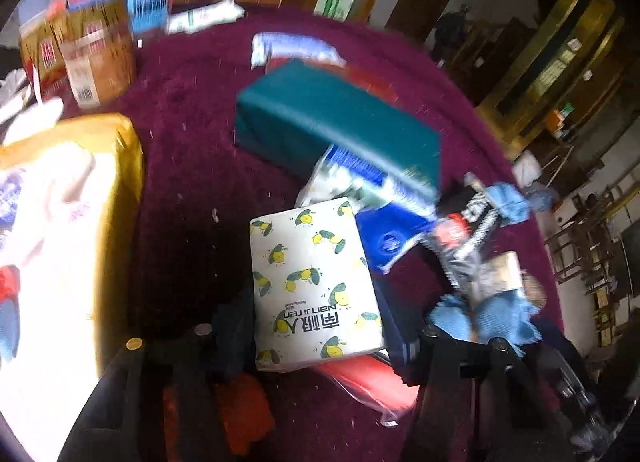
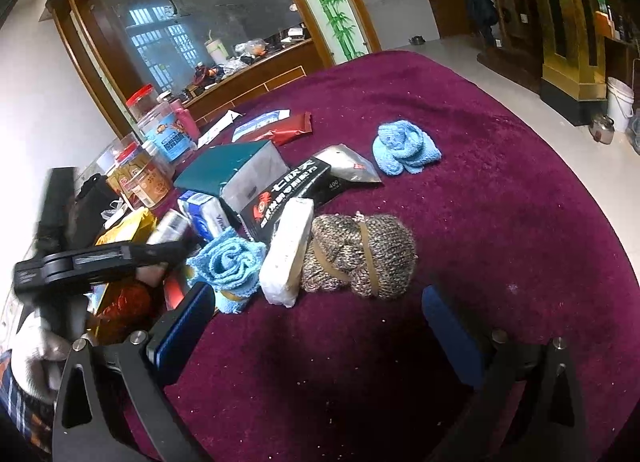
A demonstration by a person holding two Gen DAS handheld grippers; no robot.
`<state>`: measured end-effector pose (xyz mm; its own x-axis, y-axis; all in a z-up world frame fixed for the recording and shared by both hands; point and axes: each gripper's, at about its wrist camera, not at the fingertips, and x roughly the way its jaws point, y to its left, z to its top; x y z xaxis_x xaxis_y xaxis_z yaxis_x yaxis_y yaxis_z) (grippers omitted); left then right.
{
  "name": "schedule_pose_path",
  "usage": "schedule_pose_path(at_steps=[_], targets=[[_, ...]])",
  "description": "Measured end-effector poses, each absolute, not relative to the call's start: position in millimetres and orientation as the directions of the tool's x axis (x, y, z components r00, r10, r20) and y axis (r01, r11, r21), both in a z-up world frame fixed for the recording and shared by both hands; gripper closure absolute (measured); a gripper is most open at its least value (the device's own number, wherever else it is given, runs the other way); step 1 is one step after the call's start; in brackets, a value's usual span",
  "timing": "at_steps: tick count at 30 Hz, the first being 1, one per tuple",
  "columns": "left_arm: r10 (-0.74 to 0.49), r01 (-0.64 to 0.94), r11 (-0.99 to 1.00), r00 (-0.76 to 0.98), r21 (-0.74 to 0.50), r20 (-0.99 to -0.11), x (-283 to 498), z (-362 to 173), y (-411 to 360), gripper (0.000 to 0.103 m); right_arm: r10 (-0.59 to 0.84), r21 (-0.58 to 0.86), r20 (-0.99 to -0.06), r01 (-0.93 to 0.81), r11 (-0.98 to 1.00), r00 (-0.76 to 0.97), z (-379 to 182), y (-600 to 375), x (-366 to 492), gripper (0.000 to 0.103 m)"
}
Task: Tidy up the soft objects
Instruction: 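Grasp the lemon-print tissue pack with left while right grasps the red plastic bag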
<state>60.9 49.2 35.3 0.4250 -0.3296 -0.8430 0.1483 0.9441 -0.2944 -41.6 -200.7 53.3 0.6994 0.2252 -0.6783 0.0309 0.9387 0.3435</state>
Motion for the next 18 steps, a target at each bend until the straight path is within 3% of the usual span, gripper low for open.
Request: schedule_pose_path(at_steps=[4, 12, 18], targets=[[-0.353, 0.191, 0.936, 0.486, -0.297, -0.8, 43.4, 57.1, 55.4, 0.044, 0.217, 0.343, -0.68, 0.042, 0.938, 0.7, 53.1, -201.7, -41.6, 0.0], [-0.527, 0.245, 0.846, 0.523, -0.474, -0.67, -20.9, 97.8, 82.8, 0.044, 0.211, 0.35, -0.673, 0.054, 0.935, 0.709, 55.0, -205.3, -43.0, 0.0], [-0.548, 0.231, 0.816, 0.599, -0.529, -0.583, -88.4, 114.0, 133.4, 0.044, 0.197, 0.344, -0.666, 0.062, 0.937, 0.72, 57.7, -206.7, -46.0, 0.0]])
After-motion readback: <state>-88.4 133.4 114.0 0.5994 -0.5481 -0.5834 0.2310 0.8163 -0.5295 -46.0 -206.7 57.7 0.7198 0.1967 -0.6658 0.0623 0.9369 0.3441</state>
